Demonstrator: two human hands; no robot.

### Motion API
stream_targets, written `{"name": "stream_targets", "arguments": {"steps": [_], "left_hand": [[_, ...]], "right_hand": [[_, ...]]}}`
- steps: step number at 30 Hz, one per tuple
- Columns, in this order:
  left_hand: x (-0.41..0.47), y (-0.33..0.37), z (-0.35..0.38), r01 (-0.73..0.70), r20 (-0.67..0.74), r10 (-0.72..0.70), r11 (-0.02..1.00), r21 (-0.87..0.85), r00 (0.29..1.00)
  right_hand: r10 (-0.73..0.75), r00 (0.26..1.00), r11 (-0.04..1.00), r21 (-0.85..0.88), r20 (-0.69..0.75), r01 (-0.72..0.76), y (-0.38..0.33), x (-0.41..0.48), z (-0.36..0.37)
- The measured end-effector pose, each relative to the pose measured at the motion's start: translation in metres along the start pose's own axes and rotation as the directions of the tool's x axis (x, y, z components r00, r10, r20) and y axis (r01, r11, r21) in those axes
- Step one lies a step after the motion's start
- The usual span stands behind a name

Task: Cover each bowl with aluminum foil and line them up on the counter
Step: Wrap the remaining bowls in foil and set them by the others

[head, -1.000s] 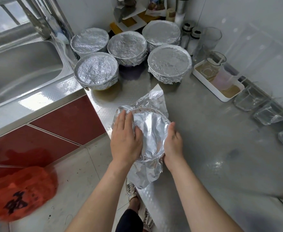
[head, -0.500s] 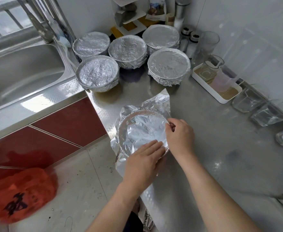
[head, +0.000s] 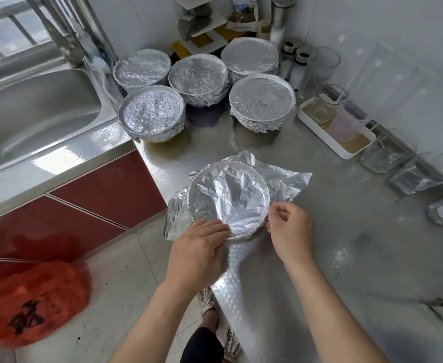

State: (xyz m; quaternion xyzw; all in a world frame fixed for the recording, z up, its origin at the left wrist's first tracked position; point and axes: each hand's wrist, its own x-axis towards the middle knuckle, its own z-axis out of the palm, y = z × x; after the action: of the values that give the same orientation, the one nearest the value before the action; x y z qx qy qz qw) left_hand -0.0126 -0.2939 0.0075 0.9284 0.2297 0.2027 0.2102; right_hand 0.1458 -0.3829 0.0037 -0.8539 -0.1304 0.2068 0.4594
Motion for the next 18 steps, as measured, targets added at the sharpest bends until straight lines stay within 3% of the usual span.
{"name": "stream_targets", "arguments": {"steps": [6,11,18], "left_hand": [[-0.007,0.008,-0.005,0.015,0.039,-0.015,1.000,-0.016,0.999],[0.023,0.014,0.008,0.206,0.066,-0.211,0.976,0.068,0.975],[0.033,0.024,0.035,0.147,0.070,-0.162,0.973,0.180,0.984]], "right_hand": [[-0.016,0.999,0.998,0.055,-0.050,0.019,0.005,0.000,0.000],[-0.270,0.935,0.963,-0.054,-0.232,0.264,0.008,0.014,0.004],[-0.359,0.930,0.872,-0.326,0.082,0.365,-0.008,0.072,0.001]]}}
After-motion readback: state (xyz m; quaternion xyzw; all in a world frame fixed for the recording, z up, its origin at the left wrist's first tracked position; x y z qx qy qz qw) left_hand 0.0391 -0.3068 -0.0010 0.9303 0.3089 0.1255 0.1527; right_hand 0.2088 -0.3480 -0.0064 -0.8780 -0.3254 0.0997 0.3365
